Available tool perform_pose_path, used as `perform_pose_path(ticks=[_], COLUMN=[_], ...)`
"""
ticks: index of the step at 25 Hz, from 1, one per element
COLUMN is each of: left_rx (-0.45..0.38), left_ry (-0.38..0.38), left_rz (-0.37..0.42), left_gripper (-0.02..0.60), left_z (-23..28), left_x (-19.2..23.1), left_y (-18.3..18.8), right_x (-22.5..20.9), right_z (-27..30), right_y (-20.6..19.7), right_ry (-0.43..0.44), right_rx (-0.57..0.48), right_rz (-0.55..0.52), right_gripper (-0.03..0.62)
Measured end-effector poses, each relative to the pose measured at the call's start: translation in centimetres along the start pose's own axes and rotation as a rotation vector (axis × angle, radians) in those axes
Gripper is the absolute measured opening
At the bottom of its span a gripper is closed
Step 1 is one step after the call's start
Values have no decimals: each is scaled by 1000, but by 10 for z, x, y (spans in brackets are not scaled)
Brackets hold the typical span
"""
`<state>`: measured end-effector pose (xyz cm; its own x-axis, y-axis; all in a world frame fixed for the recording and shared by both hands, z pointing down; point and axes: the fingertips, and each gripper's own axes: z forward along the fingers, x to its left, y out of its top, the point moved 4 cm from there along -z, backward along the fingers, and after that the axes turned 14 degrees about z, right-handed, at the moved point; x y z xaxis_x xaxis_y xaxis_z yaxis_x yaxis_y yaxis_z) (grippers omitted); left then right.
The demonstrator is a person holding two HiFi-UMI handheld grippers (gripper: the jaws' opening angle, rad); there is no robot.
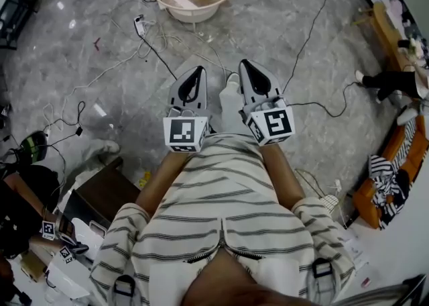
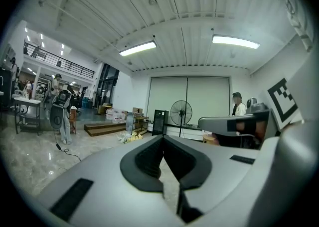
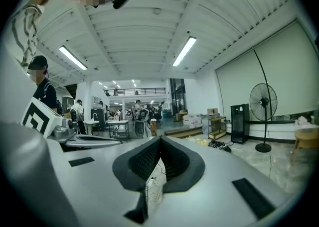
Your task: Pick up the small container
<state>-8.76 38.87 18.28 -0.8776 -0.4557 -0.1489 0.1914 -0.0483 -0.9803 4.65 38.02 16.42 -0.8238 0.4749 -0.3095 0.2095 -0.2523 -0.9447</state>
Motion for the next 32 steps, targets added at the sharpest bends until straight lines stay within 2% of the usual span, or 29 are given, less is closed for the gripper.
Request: perform_pose_path(ticks=[8,13,19,27,32], left_rx=[14,60,102,161,187], left_ry=[12,34,60,90,98], left_rz=[30,27,22,10,3], left_gripper=[-2,-2,-2,-2,-2], left_z=[92,165,246,325,350], left_x=[31,53,60,70,74], left_y=[6,6,10,2,-7], right_x=[-63,-113,-177,-236,-255], right_z=[78,140,198,251,271], right_y=[21,41,58,61,55], right_ry=[19,45,73,102,118], right_rx=[-12,18,49,101,135], right_rz=[30,48,74,100,114], right_gripper=[6,6,6,6,6])
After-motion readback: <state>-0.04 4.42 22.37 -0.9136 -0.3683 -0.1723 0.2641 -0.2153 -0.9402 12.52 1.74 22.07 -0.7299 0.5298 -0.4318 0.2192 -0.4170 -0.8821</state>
